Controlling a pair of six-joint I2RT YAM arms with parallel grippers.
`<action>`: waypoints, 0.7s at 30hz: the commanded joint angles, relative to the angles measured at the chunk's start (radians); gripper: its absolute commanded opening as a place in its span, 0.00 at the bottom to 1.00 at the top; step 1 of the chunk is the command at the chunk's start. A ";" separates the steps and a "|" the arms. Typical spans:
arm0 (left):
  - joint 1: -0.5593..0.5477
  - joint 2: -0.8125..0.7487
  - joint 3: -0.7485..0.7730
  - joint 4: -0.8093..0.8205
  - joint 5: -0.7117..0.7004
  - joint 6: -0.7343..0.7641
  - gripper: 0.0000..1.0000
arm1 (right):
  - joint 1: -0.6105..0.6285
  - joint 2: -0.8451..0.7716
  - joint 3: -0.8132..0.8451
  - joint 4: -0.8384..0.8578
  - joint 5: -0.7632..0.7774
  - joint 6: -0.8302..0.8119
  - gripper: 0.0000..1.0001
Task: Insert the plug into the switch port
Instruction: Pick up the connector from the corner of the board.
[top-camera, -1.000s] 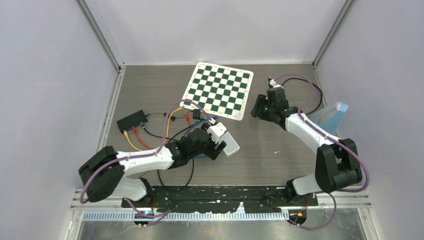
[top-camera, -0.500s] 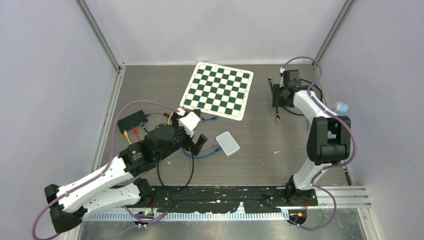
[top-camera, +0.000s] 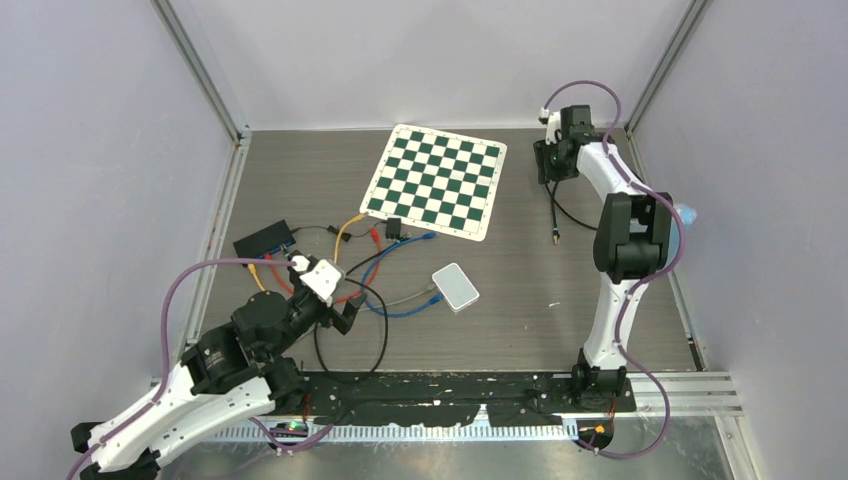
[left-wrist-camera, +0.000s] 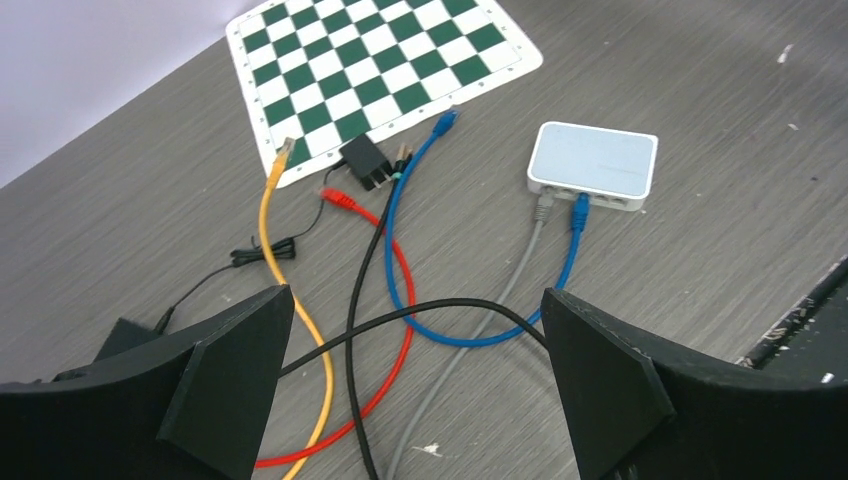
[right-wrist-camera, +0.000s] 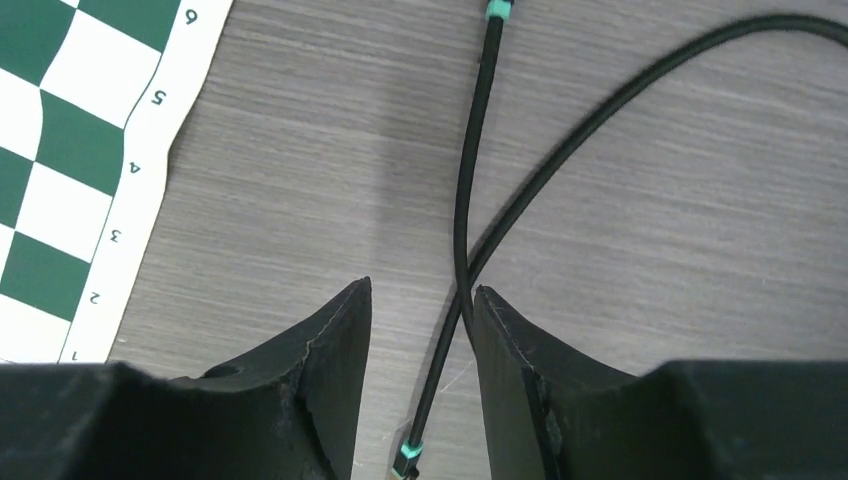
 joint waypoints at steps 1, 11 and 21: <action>0.002 -0.013 0.005 0.007 -0.104 0.032 0.99 | 0.003 0.066 0.094 -0.032 -0.023 -0.065 0.48; 0.002 -0.020 0.014 0.005 -0.250 0.035 0.98 | -0.030 0.212 0.208 -0.086 -0.002 -0.057 0.43; 0.010 0.018 0.067 -0.038 -0.342 -0.131 1.00 | -0.030 0.171 0.231 -0.058 0.023 -0.049 0.06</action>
